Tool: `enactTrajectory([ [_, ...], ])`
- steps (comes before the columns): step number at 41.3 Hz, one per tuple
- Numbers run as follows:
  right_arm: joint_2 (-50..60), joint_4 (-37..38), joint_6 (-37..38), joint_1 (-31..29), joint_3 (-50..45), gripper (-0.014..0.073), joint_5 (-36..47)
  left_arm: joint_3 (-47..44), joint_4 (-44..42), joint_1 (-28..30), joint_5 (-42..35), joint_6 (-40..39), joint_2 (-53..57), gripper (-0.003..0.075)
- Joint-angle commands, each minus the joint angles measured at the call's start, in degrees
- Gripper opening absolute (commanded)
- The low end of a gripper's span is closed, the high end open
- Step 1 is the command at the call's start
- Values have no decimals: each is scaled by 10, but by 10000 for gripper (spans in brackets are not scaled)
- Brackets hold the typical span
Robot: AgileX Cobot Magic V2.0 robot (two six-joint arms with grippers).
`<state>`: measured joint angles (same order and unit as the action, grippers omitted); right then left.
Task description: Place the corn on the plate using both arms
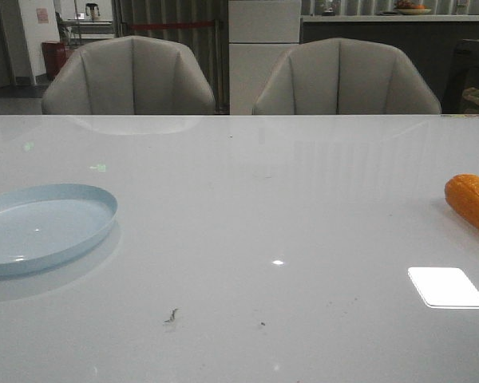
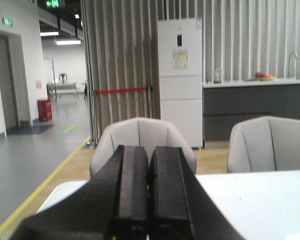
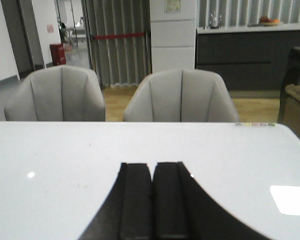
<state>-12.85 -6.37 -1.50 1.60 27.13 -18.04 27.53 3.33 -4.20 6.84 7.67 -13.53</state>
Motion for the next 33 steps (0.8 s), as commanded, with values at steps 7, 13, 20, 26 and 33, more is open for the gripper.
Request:
enactTrajectory([
  [7,-118,4,0,-3,28,59,107,29,0,1,-40,-6,-127,94],
  [13,-152,4,0,-3,28,59,92,29,1,1,-53,-6,-185,94],
  [20,-177,4,0,-3,28,59,89,29,7,0,-52,-6,-241,94],
  [26,-206,4,0,-3,28,59,78,29,9,0,-48,-6,-284,94],
  [33,-241,4,0,-3,28,94,64,29,27,0,-47,-6,-316,97],
])
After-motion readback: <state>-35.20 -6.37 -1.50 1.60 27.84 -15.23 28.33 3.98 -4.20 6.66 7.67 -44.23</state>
